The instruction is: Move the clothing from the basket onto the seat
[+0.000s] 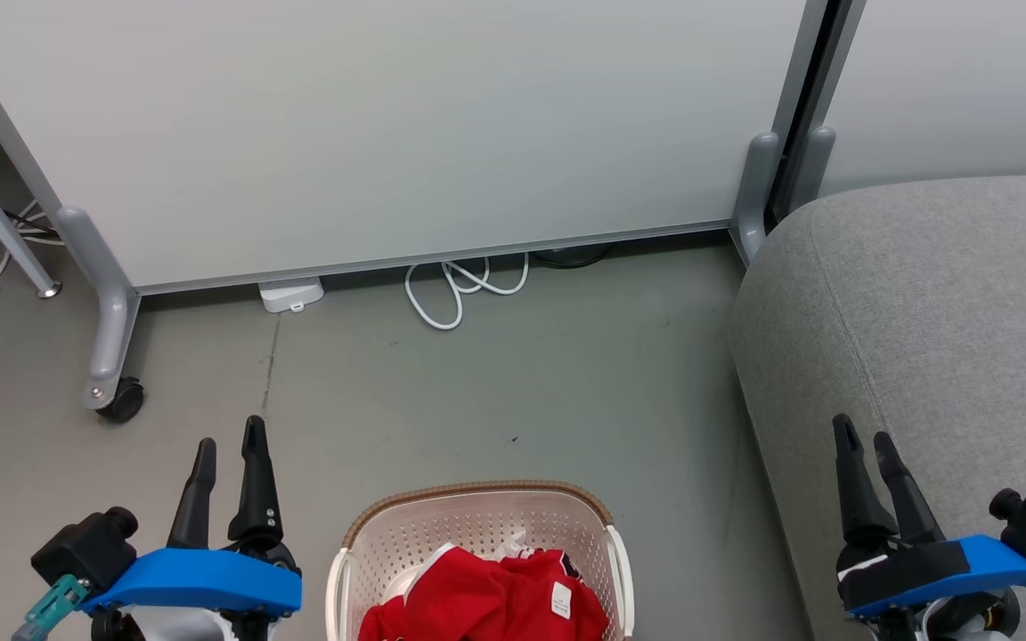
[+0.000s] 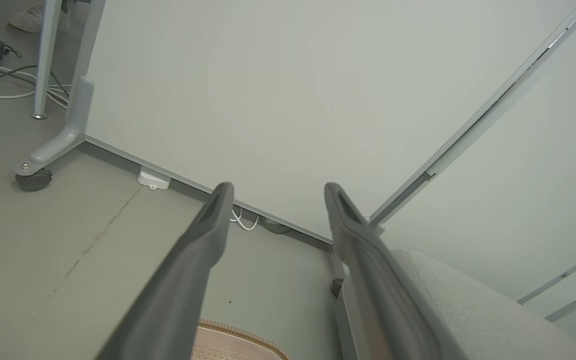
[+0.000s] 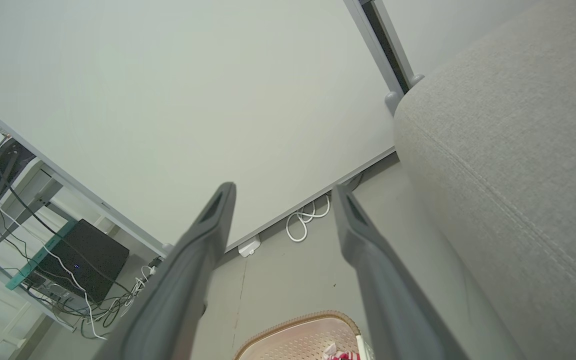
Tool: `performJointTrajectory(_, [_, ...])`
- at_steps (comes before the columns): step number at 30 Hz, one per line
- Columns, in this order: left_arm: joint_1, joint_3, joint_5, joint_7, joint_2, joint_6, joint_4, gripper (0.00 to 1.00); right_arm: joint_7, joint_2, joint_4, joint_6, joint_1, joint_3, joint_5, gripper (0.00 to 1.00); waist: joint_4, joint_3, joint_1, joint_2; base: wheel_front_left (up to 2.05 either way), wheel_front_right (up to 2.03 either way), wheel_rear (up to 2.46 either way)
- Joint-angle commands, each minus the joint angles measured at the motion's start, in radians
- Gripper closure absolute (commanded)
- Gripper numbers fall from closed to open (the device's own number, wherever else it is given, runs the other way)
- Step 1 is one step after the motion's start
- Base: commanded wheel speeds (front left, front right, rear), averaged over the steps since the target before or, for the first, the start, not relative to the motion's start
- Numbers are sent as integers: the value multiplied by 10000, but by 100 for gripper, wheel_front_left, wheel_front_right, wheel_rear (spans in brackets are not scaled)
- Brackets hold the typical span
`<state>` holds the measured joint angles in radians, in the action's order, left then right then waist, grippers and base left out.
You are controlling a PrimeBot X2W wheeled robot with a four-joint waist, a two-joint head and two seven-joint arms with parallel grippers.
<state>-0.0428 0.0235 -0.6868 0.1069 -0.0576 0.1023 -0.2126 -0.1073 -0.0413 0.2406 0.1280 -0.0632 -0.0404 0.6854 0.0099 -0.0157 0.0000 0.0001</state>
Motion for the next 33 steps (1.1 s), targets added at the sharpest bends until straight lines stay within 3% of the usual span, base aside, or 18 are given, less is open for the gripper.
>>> performJointTrajectory(1, [-98,62,409,114,-95,-13,114,0,-111,-76,-120,26,-216,19,-401,0,2,-6,0,-1,0,0,0])
performJointTrajectory(33, [-98,482,3375,912,-193,207,-63,0,-906,-101,171,30,-322,138,-3870,0,47,-100,0,-1,0,0,0])
